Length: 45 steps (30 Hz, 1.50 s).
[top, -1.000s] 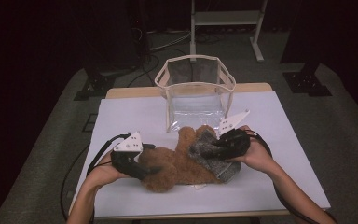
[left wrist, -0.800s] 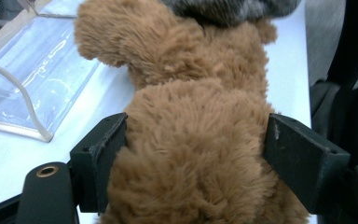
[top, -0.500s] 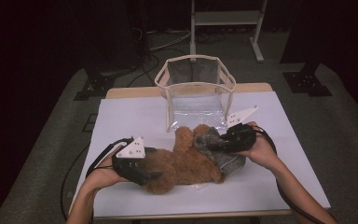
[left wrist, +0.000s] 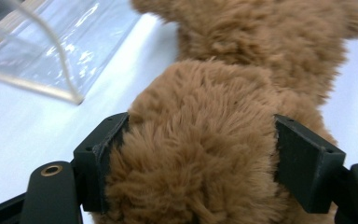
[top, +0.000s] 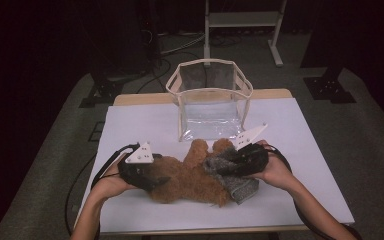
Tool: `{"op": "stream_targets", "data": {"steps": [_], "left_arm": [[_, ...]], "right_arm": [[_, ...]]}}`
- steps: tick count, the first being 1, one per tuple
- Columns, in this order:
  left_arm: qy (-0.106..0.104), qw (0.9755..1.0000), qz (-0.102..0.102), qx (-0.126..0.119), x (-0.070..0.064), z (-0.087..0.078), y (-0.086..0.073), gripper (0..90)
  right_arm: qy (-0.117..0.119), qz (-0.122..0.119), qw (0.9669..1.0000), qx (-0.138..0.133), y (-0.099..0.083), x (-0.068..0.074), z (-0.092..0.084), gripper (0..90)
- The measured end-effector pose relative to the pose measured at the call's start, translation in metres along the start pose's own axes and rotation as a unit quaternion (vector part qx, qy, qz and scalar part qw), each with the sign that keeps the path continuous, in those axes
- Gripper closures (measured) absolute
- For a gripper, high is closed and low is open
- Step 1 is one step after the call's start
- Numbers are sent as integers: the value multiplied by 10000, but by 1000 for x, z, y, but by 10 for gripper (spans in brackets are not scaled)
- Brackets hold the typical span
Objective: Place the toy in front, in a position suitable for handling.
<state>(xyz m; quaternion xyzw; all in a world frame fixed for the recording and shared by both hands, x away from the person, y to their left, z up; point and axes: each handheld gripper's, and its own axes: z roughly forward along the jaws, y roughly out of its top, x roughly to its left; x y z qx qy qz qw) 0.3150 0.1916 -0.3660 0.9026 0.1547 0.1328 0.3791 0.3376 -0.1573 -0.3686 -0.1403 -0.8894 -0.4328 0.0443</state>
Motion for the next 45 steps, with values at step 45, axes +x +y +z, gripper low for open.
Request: {"op": "stream_targets", "data": {"steps": [45], "left_arm": [[-218,9947,962,-305,-39,42,46,220]], "right_arm": [[-849,469,9945,-400,-13,-29,-9,721]]}}
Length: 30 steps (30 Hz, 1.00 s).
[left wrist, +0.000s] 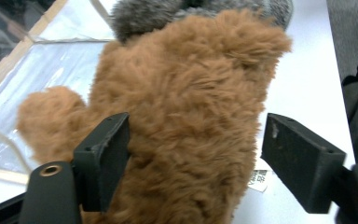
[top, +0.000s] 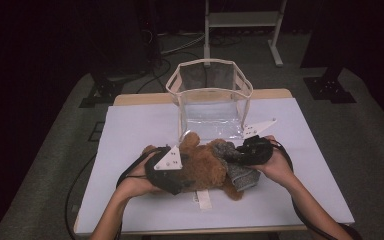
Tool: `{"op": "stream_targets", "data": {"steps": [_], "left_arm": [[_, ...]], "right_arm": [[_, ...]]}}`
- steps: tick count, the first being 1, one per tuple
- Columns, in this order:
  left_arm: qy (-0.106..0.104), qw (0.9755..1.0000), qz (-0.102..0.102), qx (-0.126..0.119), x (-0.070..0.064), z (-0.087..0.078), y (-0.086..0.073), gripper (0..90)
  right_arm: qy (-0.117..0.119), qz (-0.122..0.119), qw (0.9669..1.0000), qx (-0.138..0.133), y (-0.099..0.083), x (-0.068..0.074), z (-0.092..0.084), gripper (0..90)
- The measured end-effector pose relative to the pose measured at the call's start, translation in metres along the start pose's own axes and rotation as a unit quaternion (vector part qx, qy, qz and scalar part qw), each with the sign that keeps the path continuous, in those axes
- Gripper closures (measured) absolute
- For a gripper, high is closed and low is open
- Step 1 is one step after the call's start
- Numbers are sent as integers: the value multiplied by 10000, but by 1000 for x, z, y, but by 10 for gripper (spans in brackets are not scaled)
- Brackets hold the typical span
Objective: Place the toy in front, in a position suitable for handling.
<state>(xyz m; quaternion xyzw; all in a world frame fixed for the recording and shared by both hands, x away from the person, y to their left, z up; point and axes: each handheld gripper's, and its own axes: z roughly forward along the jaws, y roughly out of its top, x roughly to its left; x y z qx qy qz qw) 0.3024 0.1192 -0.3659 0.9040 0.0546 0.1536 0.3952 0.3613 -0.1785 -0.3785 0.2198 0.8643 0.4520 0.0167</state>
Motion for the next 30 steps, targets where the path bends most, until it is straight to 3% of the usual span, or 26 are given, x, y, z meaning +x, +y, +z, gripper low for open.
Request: {"op": "stream_targets", "data": {"steps": [5,10,14,16,20,23,26,30], "left_arm": [[50,10000,-48,-38,2,13,-3,167],[241,9989,190,348,4,29,2,97],[356,9971,273,614,6,39,10,98],[368,9964,277,709,8,41,13,159],[442,9955,305,780,10,40,18,388],[217,9985,12,505,17,33,17,439],[23,9992,-210,345,22,26,17,459],[-275,9988,-238,329,20,19,25,461]], "right_arm": [[3,-33,10000,22,0,3,0,723],[-9,-54,10000,53,2,2,3,726],[-36,-24,10000,58,3,0,5,728],[-73,3,9999,74,2,-1,5,728],[-95,94,9999,32,0,-5,4,728],[-14,191,9998,-63,1,-6,1,733],[114,212,9995,-198,5,-4,-5,735],[205,76,9995,-213,16,8,-15,736]]}}
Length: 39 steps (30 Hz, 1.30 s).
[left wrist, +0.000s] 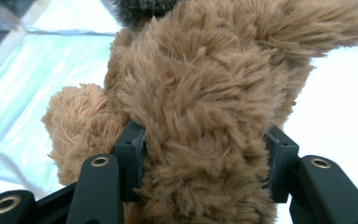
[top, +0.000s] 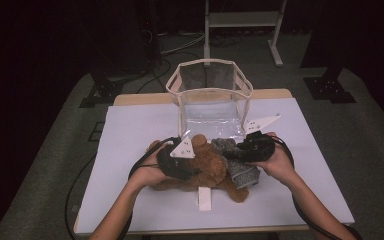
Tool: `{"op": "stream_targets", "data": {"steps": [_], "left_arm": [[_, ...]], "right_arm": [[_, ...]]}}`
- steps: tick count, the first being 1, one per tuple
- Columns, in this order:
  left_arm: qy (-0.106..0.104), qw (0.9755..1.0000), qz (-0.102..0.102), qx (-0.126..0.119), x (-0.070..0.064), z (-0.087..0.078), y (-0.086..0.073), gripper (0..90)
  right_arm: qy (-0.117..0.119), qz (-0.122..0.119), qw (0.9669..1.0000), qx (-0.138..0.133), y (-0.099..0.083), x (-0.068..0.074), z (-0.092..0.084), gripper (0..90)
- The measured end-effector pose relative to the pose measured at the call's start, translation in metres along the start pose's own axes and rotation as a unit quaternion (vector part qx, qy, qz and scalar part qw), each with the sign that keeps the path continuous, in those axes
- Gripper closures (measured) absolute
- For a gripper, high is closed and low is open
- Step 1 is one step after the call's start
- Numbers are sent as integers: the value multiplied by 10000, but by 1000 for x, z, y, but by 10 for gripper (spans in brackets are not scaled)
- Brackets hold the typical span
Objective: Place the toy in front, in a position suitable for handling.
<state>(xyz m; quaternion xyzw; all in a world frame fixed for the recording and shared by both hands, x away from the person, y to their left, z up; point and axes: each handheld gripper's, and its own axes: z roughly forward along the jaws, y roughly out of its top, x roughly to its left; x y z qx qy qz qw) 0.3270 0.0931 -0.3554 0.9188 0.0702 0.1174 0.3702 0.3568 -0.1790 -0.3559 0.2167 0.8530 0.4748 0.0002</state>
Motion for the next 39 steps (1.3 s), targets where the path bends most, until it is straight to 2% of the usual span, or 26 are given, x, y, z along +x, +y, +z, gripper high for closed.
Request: {"op": "stream_targets", "data": {"steps": [3,5,8,10,13,15,18,20,22,26,29,35,39], "left_arm": [[-344,9994,0,-38,-5,-7,5,461],[-482,9988,13,-31,-9,-8,8,459],[-448,9989,136,62,-13,1,8,426],[-427,9990,108,43,-12,7,8,386],[-290,9995,97,-17,-9,9,11,305],[-210,9997,122,-49,-9,8,13,265],[-99,9994,267,-206,-12,5,19,262],[-145,9985,346,-388,-16,4,24,266],[-158,9975,500,-465,-22,4,31,273],[-161,9952,736,-629,-32,5,41,377],[14,9949,859,-523,-35,11,42,485],[225,9950,799,-546,-34,18,39,713],[274,9954,731,-550,-34,21,41,757]], "right_arm": [[90,-86,9999,7,4,12,-10,735],[178,-145,9997,11,2,19,-15,733],[68,-216,9996,143,-7,24,-17,731],[3,-84,9998,167,-18,17,-15,731],[-26,152,9999,-3,-30,3,-13,729],[-84,238,9997,-63,-32,-4,-12,728],[-135,254,9995,-118,-29,-9,-7,726],[-141,253,9995,-150,-27,-11,-2,726],[-159,239,9995,-130,-25,-11,1,725],[-198,191,9995,-165,-23,-9,4,724],[-184,212,9994,-181,-24,-9,3,720],[-183,286,9992,-206,-29,-14,1,718],[-218,316,9990,-219,-31,-15,0,719]]}}
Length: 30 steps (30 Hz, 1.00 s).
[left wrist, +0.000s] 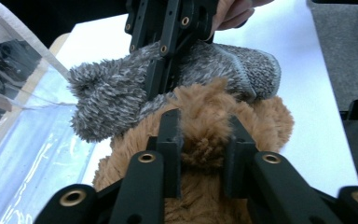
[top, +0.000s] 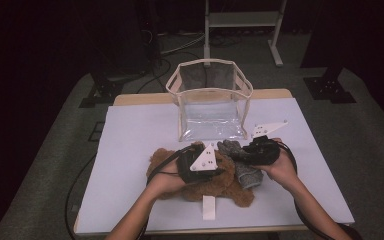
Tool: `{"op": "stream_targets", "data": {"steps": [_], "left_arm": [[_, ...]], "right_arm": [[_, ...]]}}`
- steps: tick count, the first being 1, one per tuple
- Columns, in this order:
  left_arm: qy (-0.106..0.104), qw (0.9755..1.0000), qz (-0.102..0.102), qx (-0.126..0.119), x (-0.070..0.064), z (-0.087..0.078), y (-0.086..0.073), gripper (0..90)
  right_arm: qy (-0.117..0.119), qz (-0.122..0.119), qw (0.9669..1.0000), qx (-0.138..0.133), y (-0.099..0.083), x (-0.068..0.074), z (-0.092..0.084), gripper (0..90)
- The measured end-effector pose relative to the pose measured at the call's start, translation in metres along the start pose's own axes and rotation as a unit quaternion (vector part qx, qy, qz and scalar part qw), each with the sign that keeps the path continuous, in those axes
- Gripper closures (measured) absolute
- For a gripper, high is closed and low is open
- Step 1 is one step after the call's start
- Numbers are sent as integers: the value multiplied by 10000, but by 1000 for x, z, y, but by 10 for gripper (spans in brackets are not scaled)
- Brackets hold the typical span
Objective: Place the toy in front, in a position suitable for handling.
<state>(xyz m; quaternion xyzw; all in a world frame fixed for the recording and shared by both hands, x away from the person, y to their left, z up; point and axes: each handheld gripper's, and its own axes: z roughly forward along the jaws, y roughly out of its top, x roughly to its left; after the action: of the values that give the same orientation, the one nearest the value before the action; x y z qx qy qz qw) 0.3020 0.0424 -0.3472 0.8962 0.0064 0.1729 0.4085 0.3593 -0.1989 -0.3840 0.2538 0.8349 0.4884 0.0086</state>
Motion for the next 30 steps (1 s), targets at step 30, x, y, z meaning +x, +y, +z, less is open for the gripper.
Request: {"op": "stream_targets", "data": {"steps": [30], "left_arm": [[-624,9936,-636,-692,13,6,17,726]], "right_arm": [[388,-152,9991,-86,-22,13,-55,725]]}}
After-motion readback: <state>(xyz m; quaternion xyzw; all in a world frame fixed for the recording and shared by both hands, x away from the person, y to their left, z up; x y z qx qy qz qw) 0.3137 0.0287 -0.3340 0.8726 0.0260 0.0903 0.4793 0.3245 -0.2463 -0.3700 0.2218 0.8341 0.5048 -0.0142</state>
